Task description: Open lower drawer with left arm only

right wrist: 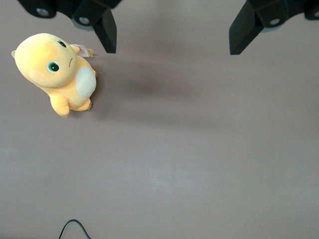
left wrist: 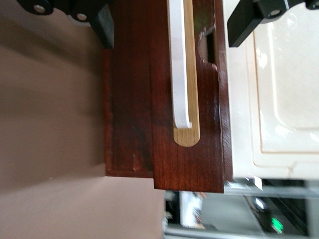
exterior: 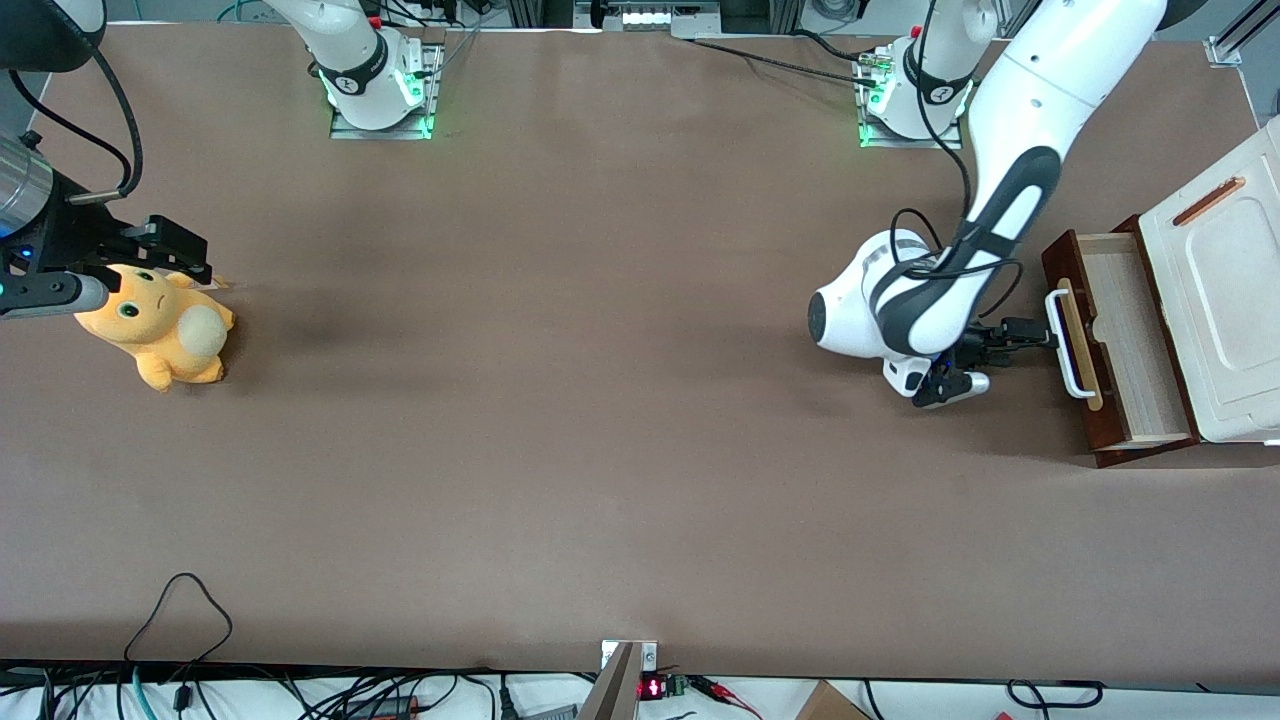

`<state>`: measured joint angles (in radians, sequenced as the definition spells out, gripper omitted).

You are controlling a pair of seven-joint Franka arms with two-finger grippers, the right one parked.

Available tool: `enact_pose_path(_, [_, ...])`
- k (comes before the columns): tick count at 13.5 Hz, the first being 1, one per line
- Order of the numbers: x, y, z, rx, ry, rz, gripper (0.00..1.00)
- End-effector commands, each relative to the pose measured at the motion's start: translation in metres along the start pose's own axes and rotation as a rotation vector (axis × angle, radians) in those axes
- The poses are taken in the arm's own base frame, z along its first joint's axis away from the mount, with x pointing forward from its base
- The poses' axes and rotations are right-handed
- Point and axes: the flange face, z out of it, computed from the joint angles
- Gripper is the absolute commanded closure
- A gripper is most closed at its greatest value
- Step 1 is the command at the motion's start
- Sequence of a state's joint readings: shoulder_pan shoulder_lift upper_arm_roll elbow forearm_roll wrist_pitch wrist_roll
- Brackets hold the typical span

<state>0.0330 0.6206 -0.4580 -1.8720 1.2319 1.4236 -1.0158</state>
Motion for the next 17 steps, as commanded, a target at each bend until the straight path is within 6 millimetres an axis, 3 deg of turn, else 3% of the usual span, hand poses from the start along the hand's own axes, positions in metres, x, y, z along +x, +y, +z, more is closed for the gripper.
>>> enact_pose_path(1, [0.018, -0.046, -0.038, -0.164, -0.003, -0.004, 0.0])
enact_pose_path(4, [0.03, -0.097, -0.064, -0.343, -0.058, 0.004, 0.0])
enact_pose_path(6, [0.036, -0.151, -0.074, -0.508, -0.065, 0.025, 0.0])
enact_pose_path(9, [0.041, -0.241, -0.057, -0.94, -0.185, 0.004, 0.0])
enact_pose_path(11, [0.037, -0.291, -0.032, -1.112, -0.179, 0.011, 0.0])
enact_pose_path(13, [0.028, -0.329, -0.015, -1.232, -0.137, 0.018, 0.0])
enact_pose_path(14, [0.021, -0.343, -0.017, -1.242, -0.097, 0.033, 0.0])
enact_pose_path(17, [-0.001, -0.364, -0.024, -1.243, -0.058, 0.03, 0.0])
